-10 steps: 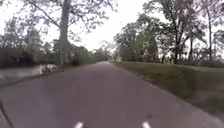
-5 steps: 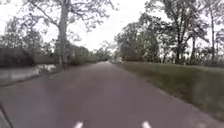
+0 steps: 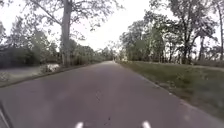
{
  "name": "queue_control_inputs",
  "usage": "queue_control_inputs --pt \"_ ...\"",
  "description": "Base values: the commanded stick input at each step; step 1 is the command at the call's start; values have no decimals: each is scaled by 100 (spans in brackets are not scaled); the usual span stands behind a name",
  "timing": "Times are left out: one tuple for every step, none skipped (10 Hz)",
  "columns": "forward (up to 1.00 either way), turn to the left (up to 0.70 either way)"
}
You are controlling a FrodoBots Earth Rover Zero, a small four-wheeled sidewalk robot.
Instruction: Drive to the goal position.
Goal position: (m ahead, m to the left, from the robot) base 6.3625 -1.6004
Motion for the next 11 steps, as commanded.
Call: queue_control_inputs --pt "100 0" --pt "100 0" --pt "100 0" --pt "100 0" --pt "100 0" --pt "100 0" --pt "100 0" --pt "100 0" --pt "100 0" --pt "100 0" --pt "100 0"
